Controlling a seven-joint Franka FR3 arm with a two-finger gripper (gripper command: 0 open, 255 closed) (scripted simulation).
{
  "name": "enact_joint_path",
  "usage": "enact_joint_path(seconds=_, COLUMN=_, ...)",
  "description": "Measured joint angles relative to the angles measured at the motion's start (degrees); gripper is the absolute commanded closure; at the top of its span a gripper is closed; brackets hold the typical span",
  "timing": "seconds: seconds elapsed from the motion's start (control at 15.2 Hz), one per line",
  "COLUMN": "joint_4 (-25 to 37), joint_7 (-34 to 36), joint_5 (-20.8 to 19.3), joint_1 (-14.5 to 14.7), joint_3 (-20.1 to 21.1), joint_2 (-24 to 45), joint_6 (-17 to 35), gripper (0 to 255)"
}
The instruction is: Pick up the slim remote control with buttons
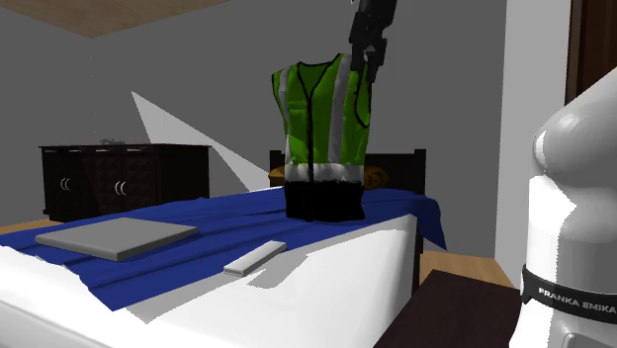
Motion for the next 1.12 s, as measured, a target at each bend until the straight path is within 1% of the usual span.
enact_joint_path(seconds=0.13, joint_4=-0.63, joint_7=1.1, joint_5=0.23, joint_1=-0.2, joint_3=0.58, joint_2=0.21, joint_6=0.73, gripper=0)
enact_joint_path(seconds=0.4, joint_4=-3.8, joint_7=9.2, joint_5=1.65, joint_1=-1.7, joint_3=4.4, joint_2=3.09, joint_6=5.94, gripper=0)
enact_joint_path(seconds=0.79, joint_4=-6.6, joint_7=23.03, joint_5=3.3, joint_1=-4.37, joint_3=10.7, joint_2=11.35, joint_6=15.49, gripper=0)
enact_joint_path(seconds=1.12, joint_4=-6.23, joint_7=34.98, joint_5=3.29, joint_1=-6.83, joint_3=15.53, joint_2=20.09, joint_6=22.45, gripper=0)
